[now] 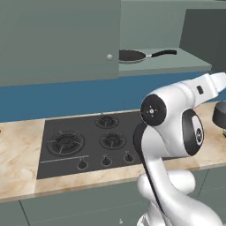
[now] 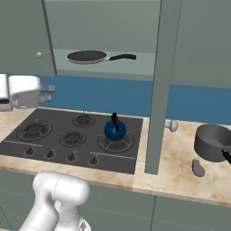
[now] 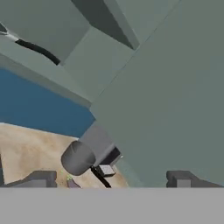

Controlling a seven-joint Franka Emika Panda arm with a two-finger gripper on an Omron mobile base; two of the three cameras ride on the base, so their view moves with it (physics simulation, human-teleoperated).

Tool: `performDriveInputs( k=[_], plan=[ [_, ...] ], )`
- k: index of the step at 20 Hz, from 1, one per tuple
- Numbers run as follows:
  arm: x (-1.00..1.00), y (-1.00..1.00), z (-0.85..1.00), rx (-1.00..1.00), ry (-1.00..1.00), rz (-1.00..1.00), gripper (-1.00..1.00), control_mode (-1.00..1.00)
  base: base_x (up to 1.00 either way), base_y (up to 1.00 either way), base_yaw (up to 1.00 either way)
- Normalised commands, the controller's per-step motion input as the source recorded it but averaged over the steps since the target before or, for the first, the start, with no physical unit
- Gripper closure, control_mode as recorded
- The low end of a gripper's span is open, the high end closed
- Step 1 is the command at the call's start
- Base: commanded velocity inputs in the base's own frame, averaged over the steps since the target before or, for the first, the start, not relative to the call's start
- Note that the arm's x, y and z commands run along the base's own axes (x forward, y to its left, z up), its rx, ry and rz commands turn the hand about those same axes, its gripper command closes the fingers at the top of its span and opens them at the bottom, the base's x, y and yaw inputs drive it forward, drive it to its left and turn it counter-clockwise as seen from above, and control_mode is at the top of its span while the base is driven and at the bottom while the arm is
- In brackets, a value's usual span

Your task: Pick the pan from the cabinet and place it on the stove. Then turn on the stove burner for the pan.

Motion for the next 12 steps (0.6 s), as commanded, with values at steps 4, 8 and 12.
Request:
performDriveInputs(
  k=[4, 8, 12],
  plan=[
    [0.38, 0.84, 0.08, 0.05, -0.12, 0.33, -1.00, -1.00, 0.00, 0.00, 0.00],
    [0.37, 0.73, 0.07, 0.07, -0.10, 0.35, -1.00, -1.00, 0.00, 0.00, 0.00],
    [0.36, 0.58, 0.02, 0.08, -0.06, 0.36, -1.00, -1.00, 0.00, 0.00, 0.00]
  ],
)
